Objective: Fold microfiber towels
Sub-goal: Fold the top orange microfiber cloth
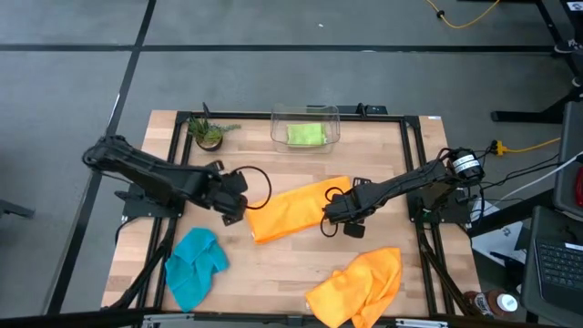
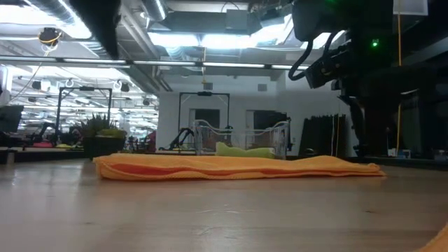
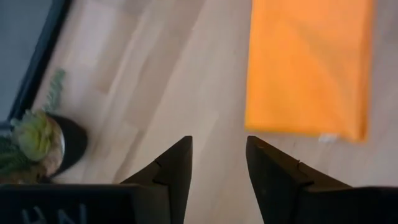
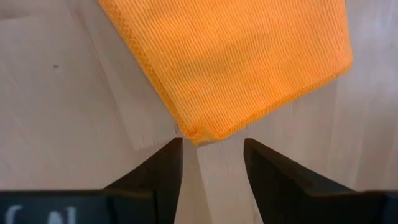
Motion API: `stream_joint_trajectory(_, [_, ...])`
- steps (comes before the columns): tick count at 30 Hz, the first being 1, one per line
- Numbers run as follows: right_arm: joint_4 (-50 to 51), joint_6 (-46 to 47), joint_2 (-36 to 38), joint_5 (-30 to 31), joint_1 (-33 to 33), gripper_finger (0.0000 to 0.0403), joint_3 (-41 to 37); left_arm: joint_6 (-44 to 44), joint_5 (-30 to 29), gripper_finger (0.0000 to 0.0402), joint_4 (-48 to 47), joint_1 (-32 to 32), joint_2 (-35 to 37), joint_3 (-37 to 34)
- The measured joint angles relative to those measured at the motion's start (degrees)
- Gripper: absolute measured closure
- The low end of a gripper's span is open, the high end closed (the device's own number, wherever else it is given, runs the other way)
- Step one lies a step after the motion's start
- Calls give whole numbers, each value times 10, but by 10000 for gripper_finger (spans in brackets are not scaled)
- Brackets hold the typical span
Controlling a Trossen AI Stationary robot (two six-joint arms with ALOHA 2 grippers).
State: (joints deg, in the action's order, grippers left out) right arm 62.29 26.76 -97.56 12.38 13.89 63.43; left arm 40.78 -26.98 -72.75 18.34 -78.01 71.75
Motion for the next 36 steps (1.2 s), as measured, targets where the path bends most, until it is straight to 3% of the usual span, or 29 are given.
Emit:
stream_joint_trajectory(10, [-3,0,0,0,0,230,0,24,-105,258,47,36,69,0])
stream_joint_trajectory(21, [-8,0,0,0,0,230,0,41,-196,258,49,72,77,0])
stream_joint_trajectory(29, [-60,-2,0,0,0,230,0,38,-181,258,49,73,77,-3])
stream_joint_trajectory(36, [-120,-2,0,-3,0,230,0,50,-158,258,91,63,76,-53])
